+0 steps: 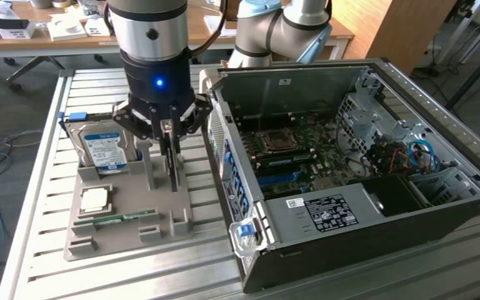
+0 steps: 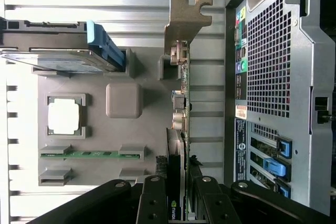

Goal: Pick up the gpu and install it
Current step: 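Pick up the gpu and move the gpu toward the slot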

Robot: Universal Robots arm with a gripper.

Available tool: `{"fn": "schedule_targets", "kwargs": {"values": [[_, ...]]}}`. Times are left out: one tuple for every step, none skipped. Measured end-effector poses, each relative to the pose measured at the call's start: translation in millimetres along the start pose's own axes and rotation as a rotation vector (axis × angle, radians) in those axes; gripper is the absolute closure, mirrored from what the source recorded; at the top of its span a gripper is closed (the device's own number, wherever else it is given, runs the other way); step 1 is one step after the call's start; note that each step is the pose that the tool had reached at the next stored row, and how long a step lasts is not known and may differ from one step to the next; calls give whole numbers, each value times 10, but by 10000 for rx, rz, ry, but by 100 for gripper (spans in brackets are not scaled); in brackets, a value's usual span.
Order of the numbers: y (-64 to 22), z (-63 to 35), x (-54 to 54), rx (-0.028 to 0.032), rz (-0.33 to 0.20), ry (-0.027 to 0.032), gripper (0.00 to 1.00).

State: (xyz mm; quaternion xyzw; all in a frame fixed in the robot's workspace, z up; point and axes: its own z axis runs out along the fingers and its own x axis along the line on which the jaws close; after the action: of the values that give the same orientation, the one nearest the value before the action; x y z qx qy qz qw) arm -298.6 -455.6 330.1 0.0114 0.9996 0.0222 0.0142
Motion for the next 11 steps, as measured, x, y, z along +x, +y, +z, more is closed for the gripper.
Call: {"fn": "schedule_targets", "kwargs": {"values": [[1, -18, -1, 1, 0, 1, 74], [2, -36, -1, 0, -1, 0, 74], [3, -58, -2, 0, -1, -1, 74], [4, -83, -3, 0, -1, 0, 74], [5, -111, -4, 1, -2, 0, 74], [6, -138, -6, 0, -3, 0, 74], [8, -167, -8, -1, -3, -1, 74], [9, -196, -9, 0, -2, 0, 74], [10, -224, -11, 0, -2, 0, 74], [12, -252, -13, -1, -3, 0, 74], [13, -278, -14, 0, -2, 1, 74]]}}
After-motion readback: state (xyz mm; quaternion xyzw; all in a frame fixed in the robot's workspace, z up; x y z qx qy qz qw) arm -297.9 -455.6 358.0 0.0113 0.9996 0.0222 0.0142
